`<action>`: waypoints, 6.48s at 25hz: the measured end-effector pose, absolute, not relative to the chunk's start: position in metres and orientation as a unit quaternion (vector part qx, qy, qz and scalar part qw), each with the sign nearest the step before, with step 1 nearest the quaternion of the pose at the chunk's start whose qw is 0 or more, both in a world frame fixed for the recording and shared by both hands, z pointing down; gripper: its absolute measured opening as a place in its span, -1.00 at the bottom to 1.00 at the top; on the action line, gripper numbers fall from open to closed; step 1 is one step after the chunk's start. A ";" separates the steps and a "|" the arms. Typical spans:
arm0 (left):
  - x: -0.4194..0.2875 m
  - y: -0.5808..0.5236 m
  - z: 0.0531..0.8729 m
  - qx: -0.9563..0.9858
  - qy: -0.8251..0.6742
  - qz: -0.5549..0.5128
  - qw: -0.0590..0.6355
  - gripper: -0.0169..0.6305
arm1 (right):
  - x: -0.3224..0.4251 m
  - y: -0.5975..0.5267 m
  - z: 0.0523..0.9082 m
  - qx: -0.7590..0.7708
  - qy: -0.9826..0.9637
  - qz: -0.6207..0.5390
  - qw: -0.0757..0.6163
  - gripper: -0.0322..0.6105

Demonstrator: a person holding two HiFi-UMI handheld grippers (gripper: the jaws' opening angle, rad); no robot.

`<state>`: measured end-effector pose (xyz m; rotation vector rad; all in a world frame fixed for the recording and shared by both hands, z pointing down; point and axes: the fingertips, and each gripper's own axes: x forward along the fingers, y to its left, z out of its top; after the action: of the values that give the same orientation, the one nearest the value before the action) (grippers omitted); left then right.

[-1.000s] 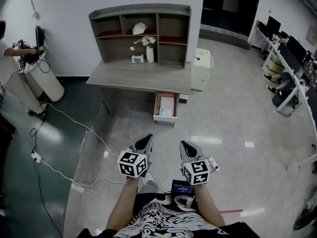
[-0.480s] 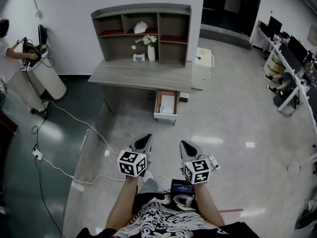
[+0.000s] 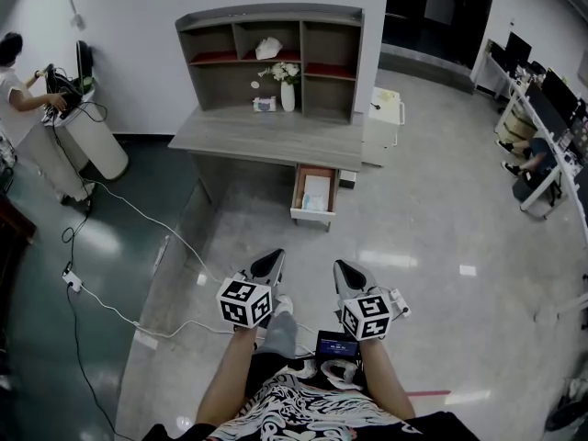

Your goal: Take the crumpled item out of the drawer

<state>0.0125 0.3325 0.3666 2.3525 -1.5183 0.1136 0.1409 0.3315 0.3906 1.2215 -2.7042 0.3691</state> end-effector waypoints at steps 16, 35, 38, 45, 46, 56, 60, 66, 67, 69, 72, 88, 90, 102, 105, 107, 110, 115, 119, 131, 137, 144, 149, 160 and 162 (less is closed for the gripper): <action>-0.036 0.130 0.437 0.829 -0.502 0.072 0.235 -0.95 | 0.116 0.139 0.454 0.462 -0.859 0.180 0.131 -0.88; -0.072 -0.022 0.474 0.848 -0.444 0.100 0.272 -0.95 | 0.091 -0.020 0.459 0.513 -0.823 0.197 0.144 -0.88; -0.076 -0.030 0.484 0.845 -0.443 0.109 0.278 -0.95 | 0.086 -0.015 0.467 0.504 -0.826 0.207 0.144 -0.88; -0.081 -0.041 0.497 0.837 -0.451 0.123 0.284 -0.95 | 0.089 -0.023 0.497 0.504 -0.818 0.230 0.153 -0.88; -0.081 -0.044 0.499 0.837 -0.451 0.123 0.285 -0.95 | 0.088 -0.026 0.501 0.502 -0.819 0.230 0.157 -0.88; -0.070 -0.071 0.523 0.828 -0.453 0.141 0.299 -0.95 | 0.088 -0.057 0.511 0.480 -0.828 0.247 0.152 -0.88; -0.066 -0.072 0.536 0.825 -0.449 0.155 0.306 -0.95 | 0.091 -0.060 0.529 0.475 -0.824 0.248 0.182 -0.88; -0.063 -0.080 0.557 0.826 -0.439 0.174 0.306 -0.95 | 0.097 -0.065 0.554 0.473 -0.816 0.258 0.209 -0.88; -0.062 -0.081 0.560 0.826 -0.438 0.173 0.310 -0.95 | 0.096 -0.066 0.557 0.470 -0.817 0.260 0.210 -0.88; -0.060 -0.082 0.567 0.823 -0.438 0.177 0.315 -0.95 | 0.096 -0.067 0.563 0.466 -0.817 0.262 0.215 -0.88; -0.059 -0.083 0.579 0.817 -0.439 0.190 0.321 -0.95 | 0.095 -0.065 0.581 0.457 -0.816 0.260 0.239 -0.88; -0.051 -0.073 0.643 0.804 -0.399 0.234 0.374 -0.95 | 0.080 -0.050 0.654 0.357 -0.820 0.274 0.355 -0.88; -0.049 -0.071 0.653 0.798 -0.395 0.242 0.385 -0.95 | 0.082 -0.052 0.665 0.348 -0.819 0.269 0.370 -0.88; -0.039 -0.060 0.703 0.780 -0.362 0.305 0.410 -0.95 | 0.059 -0.058 0.707 0.267 -0.816 0.276 0.432 -0.88; -0.038 -0.056 0.714 0.778 -0.349 0.324 0.409 -0.95 | 0.052 -0.060 0.717 0.245 -0.819 0.271 0.443 -0.87; -0.037 -0.052 0.719 0.778 -0.340 0.338 0.405 -0.95 | 0.049 -0.059 0.724 0.227 -0.819 0.272 0.451 -0.84; -0.036 -0.048 0.725 0.776 -0.332 0.348 0.408 -0.95 | 0.047 -0.059 0.731 0.214 -0.817 0.271 0.463 -0.84; -0.036 -0.048 0.730 0.773 -0.326 0.353 0.415 -0.95 | 0.038 -0.056 0.741 0.188 -0.815 0.273 0.475 -0.81; -0.034 -0.051 0.732 0.773 -0.325 0.352 0.415 -0.95 | 0.032 -0.051 0.749 0.161 -0.820 0.254 0.488 -0.79; -0.037 -0.056 0.735 0.771 -0.318 0.366 0.413 -0.95 | 0.027 -0.045 0.769 0.128 -0.813 0.225 0.522 -0.75; -0.034 -0.060 0.733 0.772 -0.319 0.366 0.411 -0.95 | 0.029 -0.045 0.776 0.128 -0.807 0.220 0.533 -0.75; -0.034 -0.059 0.729 0.771 -0.320 0.370 0.408 -0.95 | 0.030 -0.047 0.777 0.128 -0.804 0.211 0.541 -0.88; -0.035 -0.062 0.729 0.769 -0.319 0.374 0.408 -0.95 | 0.029 -0.056 0.767 0.143 -0.810 0.250 0.510 -0.88; -0.042 -0.066 0.732 0.753 -0.335 0.386 0.414 -0.95 | 0.036 -0.073 0.753 0.169 -0.815 0.266 0.486 -0.88; -0.043 -0.066 0.732 0.752 -0.337 0.384 0.415 -0.95 | 0.037 -0.072 0.753 0.170 -0.814 0.263 0.490 -0.88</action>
<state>-0.0432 -0.0660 0.7320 1.8902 -0.8471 0.9658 0.0367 -0.0725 0.7532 0.4118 -1.9769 0.6378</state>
